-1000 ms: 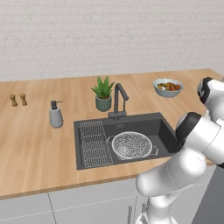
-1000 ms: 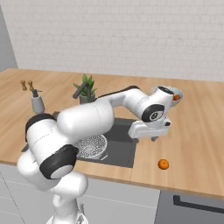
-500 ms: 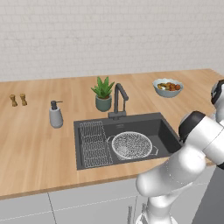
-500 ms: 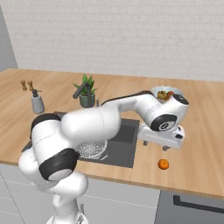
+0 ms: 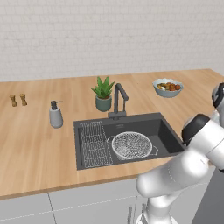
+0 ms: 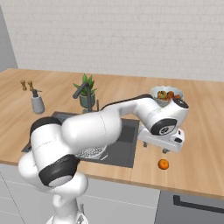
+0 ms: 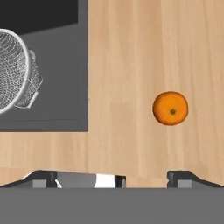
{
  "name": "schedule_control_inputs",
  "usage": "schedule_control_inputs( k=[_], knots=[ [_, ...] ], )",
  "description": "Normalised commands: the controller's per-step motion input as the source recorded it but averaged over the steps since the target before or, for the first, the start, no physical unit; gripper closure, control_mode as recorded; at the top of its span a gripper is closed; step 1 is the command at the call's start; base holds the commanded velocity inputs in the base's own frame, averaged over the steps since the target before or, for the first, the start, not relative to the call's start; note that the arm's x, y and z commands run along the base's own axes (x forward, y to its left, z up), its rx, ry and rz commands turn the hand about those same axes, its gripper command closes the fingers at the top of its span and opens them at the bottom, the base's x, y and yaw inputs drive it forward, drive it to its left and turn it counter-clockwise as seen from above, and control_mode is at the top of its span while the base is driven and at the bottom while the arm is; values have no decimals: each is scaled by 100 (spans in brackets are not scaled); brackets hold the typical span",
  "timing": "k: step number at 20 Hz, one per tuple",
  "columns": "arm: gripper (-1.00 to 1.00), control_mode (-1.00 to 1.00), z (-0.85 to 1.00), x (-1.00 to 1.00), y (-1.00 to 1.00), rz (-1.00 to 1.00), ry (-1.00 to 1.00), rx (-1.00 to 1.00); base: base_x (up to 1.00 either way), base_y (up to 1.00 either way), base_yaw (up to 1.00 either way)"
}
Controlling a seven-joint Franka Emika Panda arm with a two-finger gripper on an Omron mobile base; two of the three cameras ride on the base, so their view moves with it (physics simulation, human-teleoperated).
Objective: Put the colander in the sink, put the tangerine in the colander, and turn on the sink faucet and pour water over the colander.
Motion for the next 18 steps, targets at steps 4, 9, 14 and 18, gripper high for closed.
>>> schedule_control_inputs(
  k=[4,9,14,18],
  knots=[
    [-100,-100,-33,-7,-3,-7,0,3,0,0,0],
    [-100,-100,-6,0,-2,-2,0,0,0,0,0],
    [-100,-100,-1,0,0,0,0,0,0,0,0],
    [-100,-100,-13,0,-6,0,0,1,0,0,0]
  ],
)
